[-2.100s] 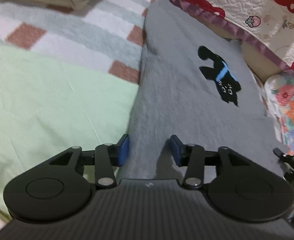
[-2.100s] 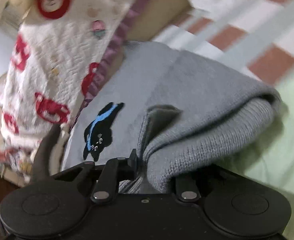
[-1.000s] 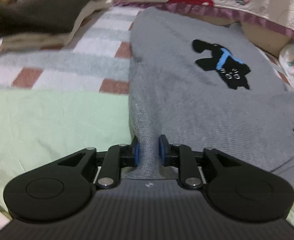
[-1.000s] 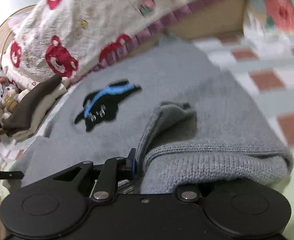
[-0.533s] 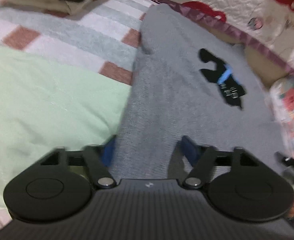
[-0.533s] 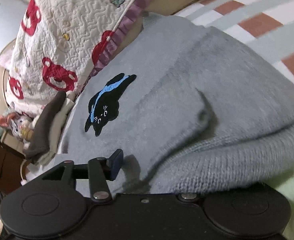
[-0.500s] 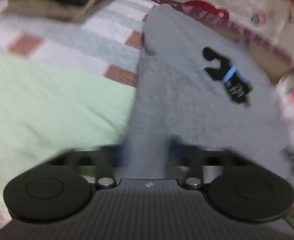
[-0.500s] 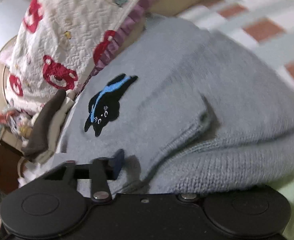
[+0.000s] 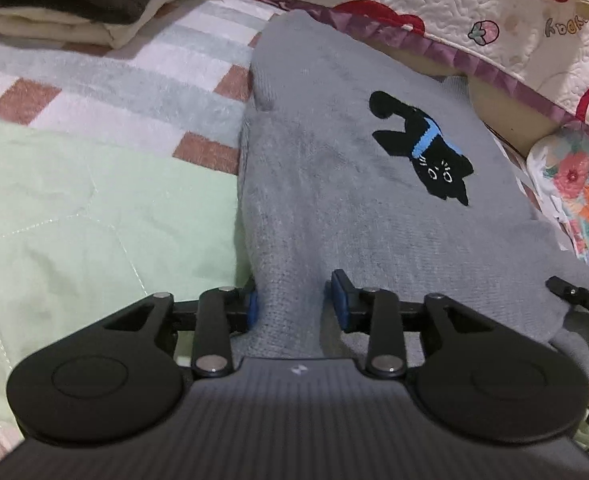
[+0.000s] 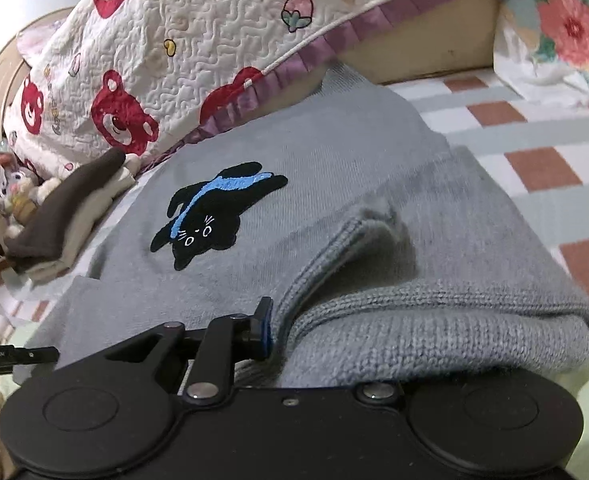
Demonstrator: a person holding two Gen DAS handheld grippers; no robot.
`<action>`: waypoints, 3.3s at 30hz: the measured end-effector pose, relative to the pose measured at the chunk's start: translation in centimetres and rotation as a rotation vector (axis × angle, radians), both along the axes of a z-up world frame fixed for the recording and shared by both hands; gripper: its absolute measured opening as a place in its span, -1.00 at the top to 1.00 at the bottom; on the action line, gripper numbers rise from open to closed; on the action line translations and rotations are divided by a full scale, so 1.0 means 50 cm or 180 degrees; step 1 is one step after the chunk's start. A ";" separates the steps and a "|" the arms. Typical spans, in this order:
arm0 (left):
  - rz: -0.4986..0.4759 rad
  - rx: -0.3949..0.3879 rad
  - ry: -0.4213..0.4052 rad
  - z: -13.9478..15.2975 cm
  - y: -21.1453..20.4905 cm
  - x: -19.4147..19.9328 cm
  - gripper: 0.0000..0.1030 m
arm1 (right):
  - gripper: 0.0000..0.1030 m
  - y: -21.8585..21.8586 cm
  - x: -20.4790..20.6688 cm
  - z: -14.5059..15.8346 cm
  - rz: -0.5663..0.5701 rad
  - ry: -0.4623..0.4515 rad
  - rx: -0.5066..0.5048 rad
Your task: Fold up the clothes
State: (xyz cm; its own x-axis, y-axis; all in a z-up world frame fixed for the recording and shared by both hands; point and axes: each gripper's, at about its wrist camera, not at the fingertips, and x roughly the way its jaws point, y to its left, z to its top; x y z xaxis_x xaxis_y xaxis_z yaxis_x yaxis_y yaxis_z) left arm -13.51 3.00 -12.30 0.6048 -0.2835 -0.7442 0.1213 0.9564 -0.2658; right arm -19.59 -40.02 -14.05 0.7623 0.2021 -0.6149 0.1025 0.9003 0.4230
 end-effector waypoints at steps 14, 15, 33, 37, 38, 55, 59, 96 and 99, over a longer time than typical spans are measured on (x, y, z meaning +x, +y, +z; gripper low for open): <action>-0.0149 0.0437 -0.0528 0.120 -0.041 -0.038 0.67 | 0.60 -0.020 -0.013 0.074 0.0298 -0.0438 0.0245; -0.0160 0.0403 -0.0567 0.142 -0.044 -0.040 0.67 | 0.60 -0.020 -0.014 0.087 0.0353 -0.0497 0.0216; 0.0339 -0.0558 -0.0355 0.280 0.024 -0.273 0.68 | 0.61 -0.035 -0.219 0.182 0.0482 -0.0411 0.0959; 0.0530 -0.0610 -0.0238 0.294 0.057 -0.350 0.68 | 0.61 -0.031 -0.316 0.183 0.0471 -0.0230 0.1153; 0.0584 -0.0643 -0.0134 0.285 0.064 -0.351 0.68 | 0.61 -0.025 -0.329 0.175 0.0488 -0.0171 0.1100; 0.0607 -0.0219 0.0083 0.236 0.047 -0.043 0.67 | 0.60 -0.029 -0.021 0.189 0.0645 0.0292 0.0627; 0.0956 -0.0473 0.0078 0.186 0.061 0.040 0.66 | 0.59 -0.050 0.147 0.161 0.0748 0.0835 0.0642; 0.0532 -0.0856 0.0715 -0.059 0.102 0.476 0.57 | 0.34 -0.131 0.652 -0.013 0.0122 0.2561 0.0973; 0.0533 -0.0911 0.0700 -0.042 0.109 0.460 0.56 | 0.01 -0.136 0.646 0.021 0.0075 0.2370 0.0856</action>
